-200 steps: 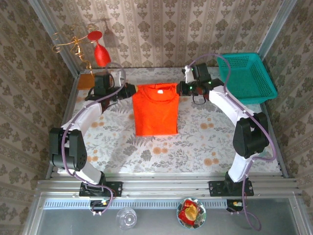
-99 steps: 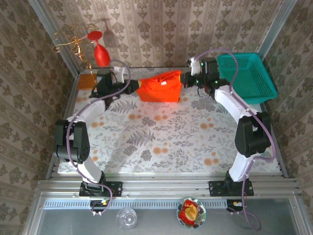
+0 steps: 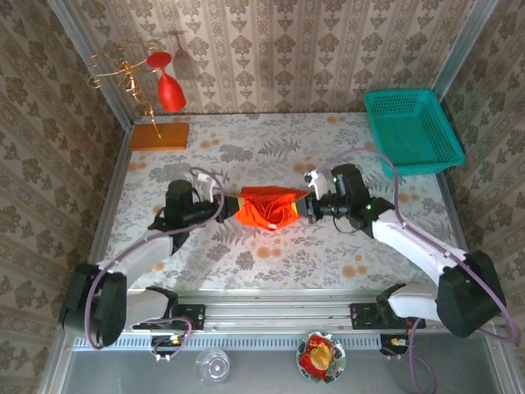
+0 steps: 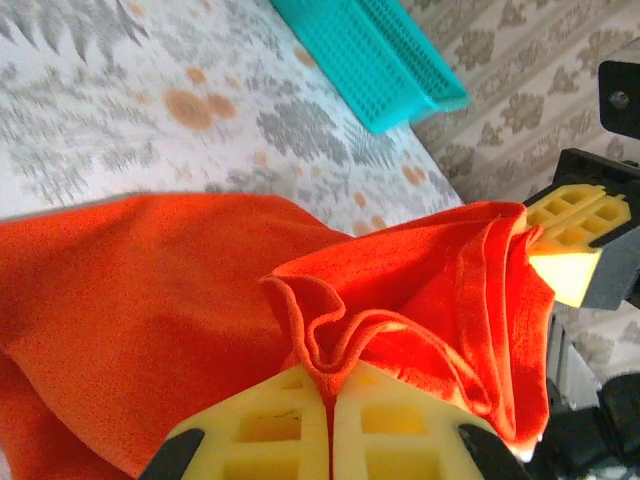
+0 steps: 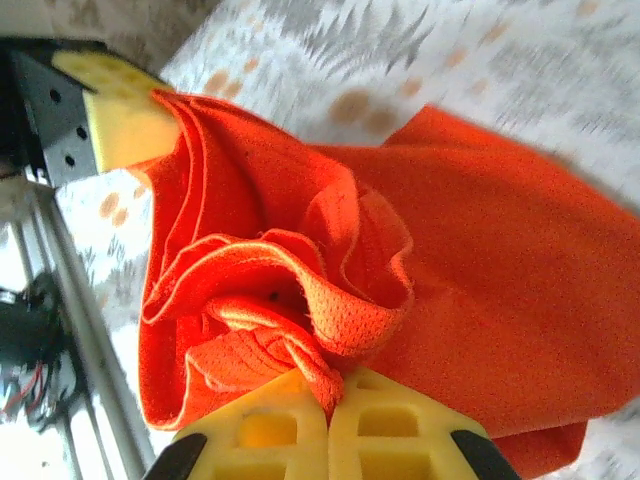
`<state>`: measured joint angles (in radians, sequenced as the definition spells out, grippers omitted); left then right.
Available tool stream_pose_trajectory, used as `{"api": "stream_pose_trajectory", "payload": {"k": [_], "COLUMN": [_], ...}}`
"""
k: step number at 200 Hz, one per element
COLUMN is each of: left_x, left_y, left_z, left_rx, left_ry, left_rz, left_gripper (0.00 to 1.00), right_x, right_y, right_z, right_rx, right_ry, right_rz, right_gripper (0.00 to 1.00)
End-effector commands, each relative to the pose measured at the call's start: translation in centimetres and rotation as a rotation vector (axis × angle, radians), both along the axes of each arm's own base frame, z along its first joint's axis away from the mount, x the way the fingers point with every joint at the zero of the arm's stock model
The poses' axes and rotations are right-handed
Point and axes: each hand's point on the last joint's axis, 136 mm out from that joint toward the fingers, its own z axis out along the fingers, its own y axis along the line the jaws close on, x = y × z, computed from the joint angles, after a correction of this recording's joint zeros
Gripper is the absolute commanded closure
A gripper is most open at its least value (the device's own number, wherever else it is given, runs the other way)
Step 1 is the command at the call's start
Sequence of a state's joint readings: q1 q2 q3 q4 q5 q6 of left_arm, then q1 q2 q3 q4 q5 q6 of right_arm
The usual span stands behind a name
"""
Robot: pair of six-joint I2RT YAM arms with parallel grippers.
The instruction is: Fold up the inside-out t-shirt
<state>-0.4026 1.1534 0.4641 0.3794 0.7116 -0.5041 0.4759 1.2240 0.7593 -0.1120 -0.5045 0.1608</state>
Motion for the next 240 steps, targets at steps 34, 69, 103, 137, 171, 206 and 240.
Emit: {"api": "stream_pose_trajectory", "payload": {"k": [34, 69, 103, 137, 171, 206, 240], "left_x": [-4.9, -4.9, -2.2, 1.8, 5.7, 10.3, 14.0], "left_y": [1.7, 2.1, 1.5, 0.8, -0.4, -2.1, -2.5], "left_z": [-3.7, -2.3, 0.3, 0.5, -1.1, -3.6, -7.4], "left_rx": [0.081, 0.112, 0.153, 0.155, 0.129, 0.104, 0.116], "left_ry": [0.079, 0.035, -0.008, 0.067, 0.180, 0.292, 0.398], "left_rz": [0.091, 0.097, 0.095, 0.052, -0.012, -0.066, -0.041], "left_gripper": [1.00, 1.00, 1.00, 1.00, 1.00, 1.00, 1.00], "right_x": [-6.8, -6.5, -3.3, 1.0, 4.7, 7.9, 10.1], "right_y": [-1.1, -1.2, -1.0, -2.0, -2.7, -3.2, -3.6], "right_z": [-5.8, -4.5, -1.7, -1.4, -4.3, -7.8, -11.0], "right_rx": [-0.074, -0.065, -0.085, -0.077, -0.073, -0.083, -0.104], "right_ry": [0.170, 0.135, 0.058, 0.141, 0.330, 0.455, 0.521], "right_rz": [-0.011, -0.020, -0.082, -0.189, -0.268, -0.346, -0.395], "right_gripper": [1.00, 1.00, 1.00, 1.00, 1.00, 1.00, 1.00]}}
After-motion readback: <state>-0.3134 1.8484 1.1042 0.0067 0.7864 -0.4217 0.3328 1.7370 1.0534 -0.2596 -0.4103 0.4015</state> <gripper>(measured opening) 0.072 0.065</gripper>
